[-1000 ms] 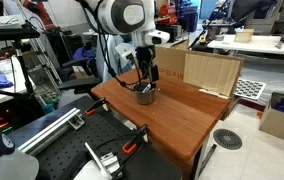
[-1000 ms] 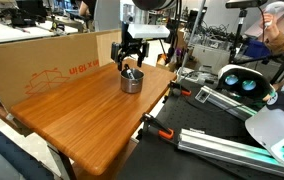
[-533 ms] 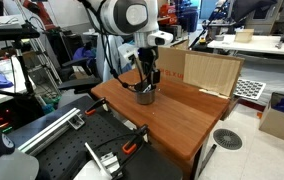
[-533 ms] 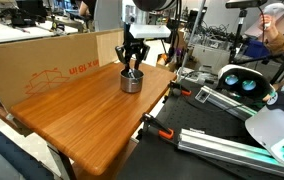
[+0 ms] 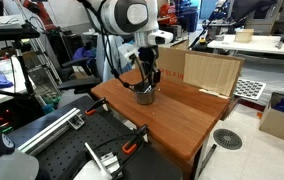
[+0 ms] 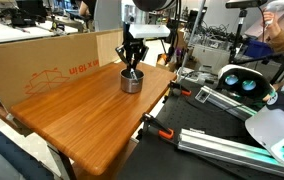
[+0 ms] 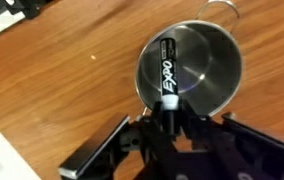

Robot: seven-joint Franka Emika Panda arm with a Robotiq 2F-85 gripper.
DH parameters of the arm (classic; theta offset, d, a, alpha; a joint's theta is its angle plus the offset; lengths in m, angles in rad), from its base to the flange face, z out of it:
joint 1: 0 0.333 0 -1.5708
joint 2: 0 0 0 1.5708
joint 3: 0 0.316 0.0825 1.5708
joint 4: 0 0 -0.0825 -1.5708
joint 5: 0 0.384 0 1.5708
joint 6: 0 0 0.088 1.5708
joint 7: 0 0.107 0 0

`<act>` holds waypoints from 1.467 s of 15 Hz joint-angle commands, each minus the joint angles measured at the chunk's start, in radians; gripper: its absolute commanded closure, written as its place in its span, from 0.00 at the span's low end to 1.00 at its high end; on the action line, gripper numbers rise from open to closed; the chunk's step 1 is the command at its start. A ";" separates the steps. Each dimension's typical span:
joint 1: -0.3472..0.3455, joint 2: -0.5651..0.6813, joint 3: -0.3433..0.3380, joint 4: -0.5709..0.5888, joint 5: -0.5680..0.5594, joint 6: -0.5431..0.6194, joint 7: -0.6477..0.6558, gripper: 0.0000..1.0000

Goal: Remove the marker from the pot and put it on the table

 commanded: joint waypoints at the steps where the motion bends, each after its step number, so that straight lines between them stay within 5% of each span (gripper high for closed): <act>1: 0.024 -0.002 -0.025 0.013 -0.033 -0.033 0.031 0.94; 10: -0.025 -0.092 -0.029 0.093 -0.025 -0.158 -0.004 0.94; 14: -0.097 -0.115 -0.044 0.123 0.013 -0.218 -0.092 0.94; 22: -0.231 -0.004 -0.051 0.162 0.143 -0.244 -0.314 0.94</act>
